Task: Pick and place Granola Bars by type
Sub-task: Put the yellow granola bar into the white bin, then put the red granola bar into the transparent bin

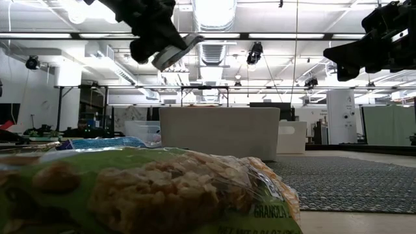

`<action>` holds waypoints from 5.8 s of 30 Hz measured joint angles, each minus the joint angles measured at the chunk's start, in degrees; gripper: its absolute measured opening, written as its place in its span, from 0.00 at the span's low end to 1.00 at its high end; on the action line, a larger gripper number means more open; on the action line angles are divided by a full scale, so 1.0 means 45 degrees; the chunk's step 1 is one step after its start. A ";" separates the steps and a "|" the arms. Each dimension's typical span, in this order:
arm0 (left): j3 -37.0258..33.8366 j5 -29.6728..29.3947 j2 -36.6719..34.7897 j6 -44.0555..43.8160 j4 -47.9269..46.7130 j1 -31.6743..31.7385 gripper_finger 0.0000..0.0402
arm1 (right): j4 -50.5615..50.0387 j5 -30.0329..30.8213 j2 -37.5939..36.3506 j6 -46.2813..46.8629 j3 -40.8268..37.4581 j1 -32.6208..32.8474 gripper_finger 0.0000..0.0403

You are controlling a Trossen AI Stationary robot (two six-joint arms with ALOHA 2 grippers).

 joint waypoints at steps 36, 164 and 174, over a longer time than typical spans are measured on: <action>0.3982 0.0306 0.2812 0.4464 0.3363 0.2510 0.19 | -0.0005 0.0000 -0.0019 0.0000 -0.0005 -0.0005 0.02; 1.1582 0.1671 1.2962 0.5336 0.5818 0.4578 0.43 | -0.0005 0.0004 0.0000 0.0000 -0.0005 0.0000 0.02; 1.1579 0.2270 1.2947 0.5312 0.5318 0.4526 0.06 | -0.0005 0.0003 -0.0001 0.0000 -0.0005 0.0000 0.02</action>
